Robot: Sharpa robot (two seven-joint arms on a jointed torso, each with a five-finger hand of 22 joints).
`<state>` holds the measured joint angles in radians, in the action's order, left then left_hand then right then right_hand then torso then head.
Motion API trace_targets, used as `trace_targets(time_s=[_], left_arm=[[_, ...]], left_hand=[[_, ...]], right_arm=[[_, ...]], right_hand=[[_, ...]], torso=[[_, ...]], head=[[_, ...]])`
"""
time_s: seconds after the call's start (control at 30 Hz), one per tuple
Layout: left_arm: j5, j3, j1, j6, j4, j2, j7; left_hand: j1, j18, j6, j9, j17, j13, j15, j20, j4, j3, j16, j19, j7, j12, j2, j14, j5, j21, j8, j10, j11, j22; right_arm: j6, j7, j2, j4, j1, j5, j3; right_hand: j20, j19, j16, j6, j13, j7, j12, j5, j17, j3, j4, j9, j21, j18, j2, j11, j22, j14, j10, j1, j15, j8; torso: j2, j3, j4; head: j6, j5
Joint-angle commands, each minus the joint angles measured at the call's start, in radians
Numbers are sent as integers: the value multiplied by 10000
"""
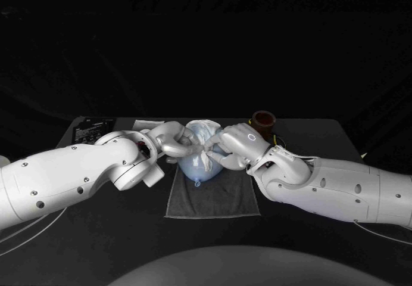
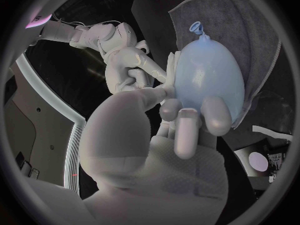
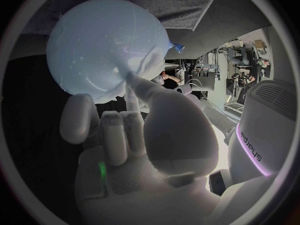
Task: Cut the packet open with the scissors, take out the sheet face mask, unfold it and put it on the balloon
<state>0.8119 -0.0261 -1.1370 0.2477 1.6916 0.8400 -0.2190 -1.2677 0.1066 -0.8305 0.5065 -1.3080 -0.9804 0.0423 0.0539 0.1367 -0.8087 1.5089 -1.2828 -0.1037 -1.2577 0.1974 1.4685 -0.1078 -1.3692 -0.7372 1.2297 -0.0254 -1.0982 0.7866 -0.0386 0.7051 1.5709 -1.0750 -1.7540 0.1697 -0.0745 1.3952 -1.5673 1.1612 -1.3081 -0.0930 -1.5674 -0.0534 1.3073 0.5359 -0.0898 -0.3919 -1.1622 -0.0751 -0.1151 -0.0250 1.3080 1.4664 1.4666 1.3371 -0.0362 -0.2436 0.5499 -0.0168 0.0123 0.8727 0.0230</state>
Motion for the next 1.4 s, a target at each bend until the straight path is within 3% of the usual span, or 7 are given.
trace_targets(time_s=[0.03,0.77,0.97,1.0,1.13,1.2,1.4], left_arm=[[94,-2,2,-149,3,-2,-3],[1060,-1,2,450,-69,144,-44],[378,-2,1,349,-73,138,244],[249,-2,1,312,-72,135,315],[-238,-2,0,151,-51,118,584],[-497,-2,0,79,-36,107,666],[-1552,-4,-1,-38,-29,60,658]], left_hand=[[78,-69,-75,193,-692,-11,-9,11,-1537,-1599,-1,12,-23,-42,-9,534,-80,-72,-37,79,12,-24],[380,-130,-200,657,-772,-392,68,-65,-1732,-1720,6,-172,61,-180,157,562,-1240,-315,-72,357,91,-400],[494,-119,-151,706,-876,56,55,-49,-1620,-1503,36,-106,52,117,79,585,-1158,-272,39,127,79,-323],[644,-110,-13,721,-879,402,13,13,-1404,-968,32,-6,82,380,-103,581,-1041,-168,199,-25,61,-200],[1024,-63,113,477,-766,724,-48,76,-919,110,-21,146,6,648,-108,534,-991,32,715,-225,6,61],[1198,-72,-40,183,-827,624,-63,102,-497,852,-3,96,1,602,-144,548,-985,79,1158,-176,0,56],[1667,-121,-374,-236,-942,273,-83,103,549,1967,32,-116,-42,434,-195,589,-889,26,1775,84,-42,-140]], right_arm=[[418,17,62,67,13,-88,-4],[263,335,1429,1383,-60,438,-70],[317,330,1317,1387,-71,486,-73],[335,321,1281,1376,-72,492,-73],[425,232,1117,1283,-73,531,-75],[467,185,1035,1221,-72,575,-76],[782,173,865,1156,-69,768,-80]], right_hand=[[70,48,-35,8,-2627,22,-34,47,2635,105,-4,-41,-88,-57,123,96,1558,1044,1042,-33,-65,-66],[109,121,-35,-52,-2627,60,-34,49,2635,313,-26,-149,-243,-25,144,127,1603,1044,1042,-74,-89,-231],[111,116,-35,-58,-2627,61,-34,48,2635,323,-24,-158,-231,-27,136,128,1600,1044,1042,-87,-90,-246],[111,116,-35,-58,-2627,61,-34,48,2635,323,-24,-158,-231,-27,136,128,1600,1044,1042,-87,-90,-246],[111,116,-35,-60,-2627,61,-34,47,2635,328,-24,-161,-232,-27,136,129,1600,1044,1042,-92,-91,-252],[112,105,-35,-62,-2627,62,-34,47,2635,332,-23,-163,-206,-32,135,129,1593,1044,1042,-95,-92,-255],[113,102,-35,-67,-2627,64,-34,47,2635,344,-22,-169,-198,-34,138,130,1591,1044,1042,-100,-94,-264]], torso=[[-1,-1,6],[-7,1,-14],[-3,3,18],[-1,4,21],[0,-10,16],[2,-16,16],[4,-8,17]], head=[[-1,-5],[-1,-77],[-1,-39],[-1,-34],[-1,-33],[-1,-49],[-1,-91]])
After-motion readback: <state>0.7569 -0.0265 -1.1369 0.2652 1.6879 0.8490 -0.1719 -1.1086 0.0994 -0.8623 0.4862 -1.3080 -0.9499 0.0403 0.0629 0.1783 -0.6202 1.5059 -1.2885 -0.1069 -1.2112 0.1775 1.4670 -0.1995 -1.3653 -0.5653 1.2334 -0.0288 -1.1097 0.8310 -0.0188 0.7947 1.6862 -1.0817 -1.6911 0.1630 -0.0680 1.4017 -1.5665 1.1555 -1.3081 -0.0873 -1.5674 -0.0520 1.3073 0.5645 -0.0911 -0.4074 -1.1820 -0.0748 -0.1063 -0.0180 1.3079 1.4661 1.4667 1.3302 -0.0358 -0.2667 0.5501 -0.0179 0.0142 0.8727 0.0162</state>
